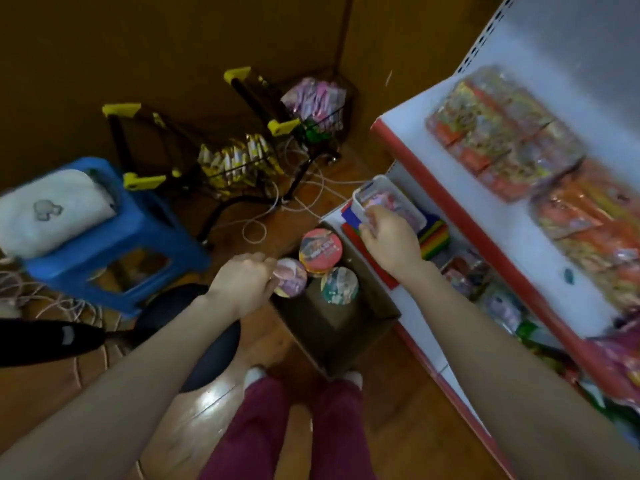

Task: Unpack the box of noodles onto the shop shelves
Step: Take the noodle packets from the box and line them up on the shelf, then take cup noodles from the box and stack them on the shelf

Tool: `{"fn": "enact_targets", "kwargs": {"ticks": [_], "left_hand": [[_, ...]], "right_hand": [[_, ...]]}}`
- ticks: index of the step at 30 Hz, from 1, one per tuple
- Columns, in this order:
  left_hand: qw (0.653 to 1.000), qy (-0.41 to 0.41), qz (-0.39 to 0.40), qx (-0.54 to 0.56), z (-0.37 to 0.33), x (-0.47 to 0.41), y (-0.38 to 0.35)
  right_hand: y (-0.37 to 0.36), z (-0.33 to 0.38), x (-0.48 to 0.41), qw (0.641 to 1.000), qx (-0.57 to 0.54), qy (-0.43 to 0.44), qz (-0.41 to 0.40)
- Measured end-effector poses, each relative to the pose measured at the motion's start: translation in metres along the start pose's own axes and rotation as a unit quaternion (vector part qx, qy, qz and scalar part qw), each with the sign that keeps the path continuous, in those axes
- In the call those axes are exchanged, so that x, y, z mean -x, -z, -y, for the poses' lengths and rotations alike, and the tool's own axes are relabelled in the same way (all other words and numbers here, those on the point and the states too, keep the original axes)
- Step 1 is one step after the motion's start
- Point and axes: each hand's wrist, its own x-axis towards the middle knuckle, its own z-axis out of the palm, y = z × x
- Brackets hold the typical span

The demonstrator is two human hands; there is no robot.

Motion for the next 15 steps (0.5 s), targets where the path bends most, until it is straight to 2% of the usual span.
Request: {"fn": "enact_targets", "kwargs": {"ticks": [12,15], "left_hand": [[0.994,0.040,0.103,0.005,0.000,-0.041,-0.155],[0.991,0.060,0.112,0.042,-0.010,-0.062,-0.202]], "right_hand": [[-0.166,-0.099,0.021,0.989,0.029,-0.108,0.095],[-0.208,-0.131,0.024,0.987,0.008,-0.124,0.107]]}}
